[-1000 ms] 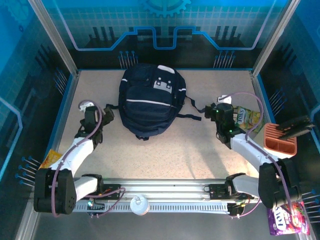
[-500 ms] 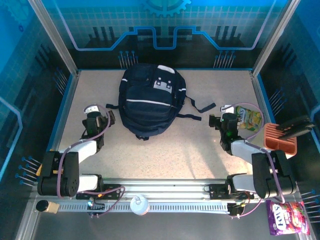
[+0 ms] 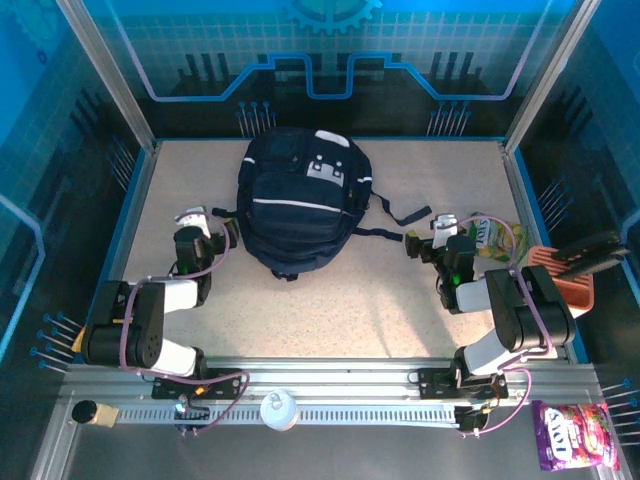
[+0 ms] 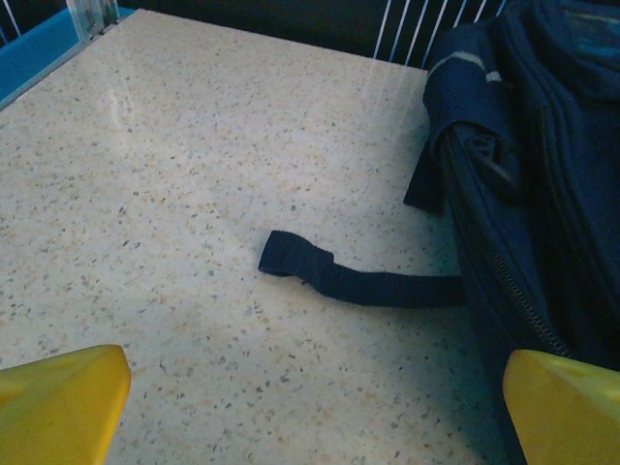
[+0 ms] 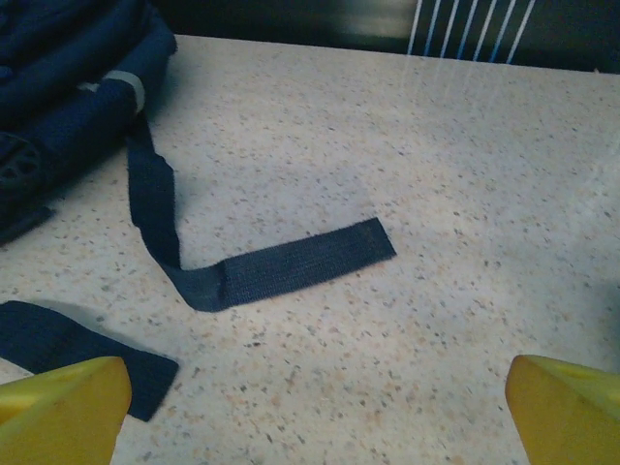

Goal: Pack the student bag
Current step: Reset both arms

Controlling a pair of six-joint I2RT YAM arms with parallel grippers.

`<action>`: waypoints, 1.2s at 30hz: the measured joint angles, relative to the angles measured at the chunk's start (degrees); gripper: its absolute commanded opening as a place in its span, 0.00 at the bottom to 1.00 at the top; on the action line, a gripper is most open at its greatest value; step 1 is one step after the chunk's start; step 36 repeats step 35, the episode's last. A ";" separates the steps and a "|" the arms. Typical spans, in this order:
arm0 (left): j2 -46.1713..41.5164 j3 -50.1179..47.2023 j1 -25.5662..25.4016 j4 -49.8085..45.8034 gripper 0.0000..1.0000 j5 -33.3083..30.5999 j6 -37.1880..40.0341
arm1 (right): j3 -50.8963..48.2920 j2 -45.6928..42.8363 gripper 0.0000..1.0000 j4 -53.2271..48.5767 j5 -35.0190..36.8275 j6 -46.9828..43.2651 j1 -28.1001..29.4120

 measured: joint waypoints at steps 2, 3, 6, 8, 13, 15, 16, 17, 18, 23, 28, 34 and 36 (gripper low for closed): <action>0.04 0.00 0.00 0.35 0.99 0.24 0.11 | 0.96 0.00 1.00 -0.48 -0.63 -0.42 0.00; 0.11 0.00 -0.02 0.70 0.99 0.55 0.48 | 1.70 0.00 1.00 -0.96 -0.96 -0.55 0.00; 1.20 0.00 -0.24 2.56 0.99 1.18 1.29 | 3.41 0.00 1.00 -2.03 -1.33 -0.92 0.00; 2.82 0.00 -0.46 4.28 0.99 1.31 1.49 | 3.80 0.00 1.00 -2.34 -1.44 -1.07 0.00; 6.08 -0.02 -2.16 6.16 0.99 -0.22 2.80 | 4.13 0.00 1.00 -4.07 -1.40 -1.07 0.00; 6.14 0.00 -2.95 6.64 0.99 -1.31 3.06 | 4.37 0.00 1.00 -4.66 -1.42 -1.07 0.00; 6.14 0.00 -3.21 6.78 0.99 -1.84 3.37 | 4.48 0.00 1.00 -4.98 -1.42 -1.07 0.00; 6.16 0.00 -3.30 6.88 0.99 -2.08 3.52 | 4.52 0.00 1.00 -5.01 -1.44 -1.07 0.00; 6.16 0.00 -3.30 6.95 0.99 -2.34 3.87 | 4.57 0.00 1.00 -5.07 -1.44 -1.07 0.00; 6.16 0.00 -3.30 7.13 0.99 -2.67 4.13 | 4.66 0.00 1.00 -5.60 -1.44 -1.05 0.00; 6.16 0.00 -3.87 7.13 0.99 -3.13 4.46 | 4.83 0.00 1.00 -5.84 -1.44 -1.05 0.00; 6.23 0.02 -3.98 7.13 0.99 -3.76 4.46 | 4.90 0.00 1.00 -5.88 -1.44 -1.05 0.00; 6.27 0.02 -3.98 7.13 0.99 -3.78 4.48 | 4.90 0.00 1.00 -5.88 -1.44 -1.05 0.00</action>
